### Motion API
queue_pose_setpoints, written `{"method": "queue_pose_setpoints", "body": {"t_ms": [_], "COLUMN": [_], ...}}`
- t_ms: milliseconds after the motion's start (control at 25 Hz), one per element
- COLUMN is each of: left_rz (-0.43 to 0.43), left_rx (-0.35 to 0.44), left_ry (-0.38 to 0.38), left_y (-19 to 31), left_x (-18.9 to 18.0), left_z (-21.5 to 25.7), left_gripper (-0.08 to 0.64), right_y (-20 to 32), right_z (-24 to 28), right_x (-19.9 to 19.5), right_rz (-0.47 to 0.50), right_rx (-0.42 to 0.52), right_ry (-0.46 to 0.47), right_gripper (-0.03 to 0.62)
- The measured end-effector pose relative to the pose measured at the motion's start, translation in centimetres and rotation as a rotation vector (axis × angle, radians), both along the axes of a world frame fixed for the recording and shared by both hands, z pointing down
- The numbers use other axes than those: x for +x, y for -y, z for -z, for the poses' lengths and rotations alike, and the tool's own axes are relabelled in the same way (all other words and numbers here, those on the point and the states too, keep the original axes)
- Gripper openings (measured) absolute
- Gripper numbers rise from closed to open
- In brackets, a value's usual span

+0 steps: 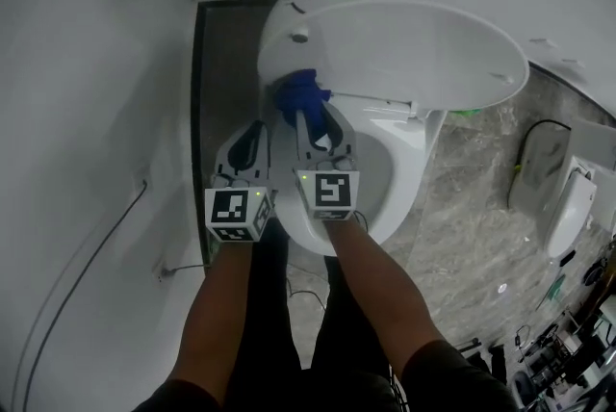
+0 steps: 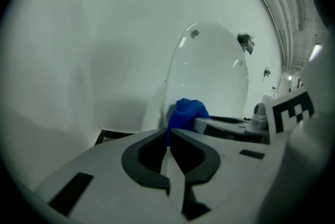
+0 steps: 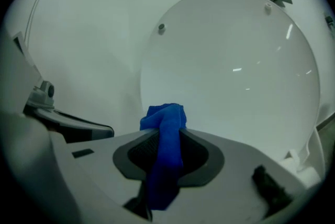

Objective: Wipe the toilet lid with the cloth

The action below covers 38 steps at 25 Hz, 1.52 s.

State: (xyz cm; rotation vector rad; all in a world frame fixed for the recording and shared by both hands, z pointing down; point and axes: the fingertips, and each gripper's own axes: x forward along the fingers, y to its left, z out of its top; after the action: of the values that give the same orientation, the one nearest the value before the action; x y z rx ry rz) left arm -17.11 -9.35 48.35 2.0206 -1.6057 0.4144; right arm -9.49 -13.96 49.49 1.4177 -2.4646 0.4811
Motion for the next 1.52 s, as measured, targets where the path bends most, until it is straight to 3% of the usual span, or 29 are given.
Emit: {"method": "queue_pose_setpoints", "body": {"t_ms": [160,400,880,1200,1520], "left_rz": [0.009,-0.029,-0.183,-0.232,-0.288], "left_rx": [-0.013,-0.026,-0.003,-0.013,-0.022], "left_ry": [-0.012,-0.019,-0.014,-0.037,-0.040], "left_y": [-0.7,-0.8,0.7,0.3,-0.8], "left_x": [-0.7,0.5,7.8,11.3,14.3], "left_z": [-0.9,-1.3,-1.2,-1.0,-0.8], "left_gripper": [0.028,0.028,0.028,0.028,0.028], "right_y": [1.0,2.1,3.3,3.0,2.4], "right_z": [-2.0,-3.0,-4.9,-5.7,-6.2], "right_x": [-1.7,0.1,10.7,18.9,23.2], "right_rz": [0.017,-0.028,-0.212,-0.377,-0.402], "right_rx": [-0.052,-0.078,-0.086,-0.115,-0.121], "right_ry": [-0.004,-0.025,-0.075,-0.101,-0.145], "right_gripper": [0.095,0.095,0.096,0.095,0.097]}}
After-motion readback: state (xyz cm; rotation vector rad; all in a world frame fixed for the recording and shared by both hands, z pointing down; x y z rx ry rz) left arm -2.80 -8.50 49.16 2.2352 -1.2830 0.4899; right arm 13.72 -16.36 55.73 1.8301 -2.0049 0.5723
